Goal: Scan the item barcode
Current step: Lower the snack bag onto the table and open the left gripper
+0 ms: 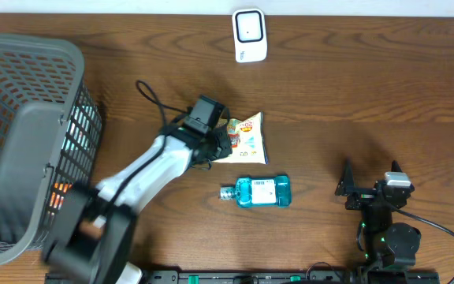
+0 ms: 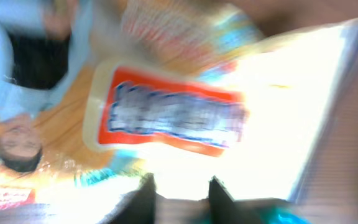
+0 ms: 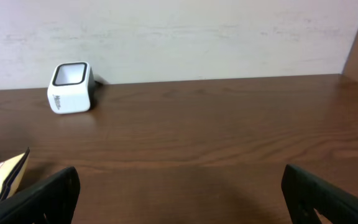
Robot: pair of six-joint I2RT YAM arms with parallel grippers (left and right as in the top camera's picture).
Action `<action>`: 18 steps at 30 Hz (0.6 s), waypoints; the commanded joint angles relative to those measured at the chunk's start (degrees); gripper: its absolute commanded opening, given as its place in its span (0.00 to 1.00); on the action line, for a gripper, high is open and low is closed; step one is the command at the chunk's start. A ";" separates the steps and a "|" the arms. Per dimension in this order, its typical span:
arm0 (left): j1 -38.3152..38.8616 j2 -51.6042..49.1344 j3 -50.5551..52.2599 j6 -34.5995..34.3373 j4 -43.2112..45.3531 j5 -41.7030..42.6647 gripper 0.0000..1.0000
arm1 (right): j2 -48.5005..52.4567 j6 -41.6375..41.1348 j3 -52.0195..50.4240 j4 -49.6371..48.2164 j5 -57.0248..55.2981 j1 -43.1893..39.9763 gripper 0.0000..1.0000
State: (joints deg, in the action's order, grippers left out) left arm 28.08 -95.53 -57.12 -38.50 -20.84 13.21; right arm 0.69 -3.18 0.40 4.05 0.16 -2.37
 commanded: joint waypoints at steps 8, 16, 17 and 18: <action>0.00 31.78 -0.98 10.16 0.15 -10.62 0.99 | -0.31 0.70 -0.09 0.22 -0.50 0.07 0.99; -0.04 44.92 -0.98 12.09 1.03 -24.37 0.99 | -0.31 0.70 -0.09 0.22 -0.50 0.07 0.99; -0.04 45.94 -0.98 12.96 1.51 -25.53 0.99 | -0.31 0.70 -0.09 0.22 -0.50 0.07 0.99; -0.04 46.97 -0.98 13.92 2.16 -26.43 1.00 | -0.31 0.70 -0.09 0.22 -0.50 0.07 0.99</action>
State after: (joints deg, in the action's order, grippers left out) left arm 28.08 -51.35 -57.28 -28.38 -19.88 -5.52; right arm 0.69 -3.18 0.40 4.05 0.16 -2.37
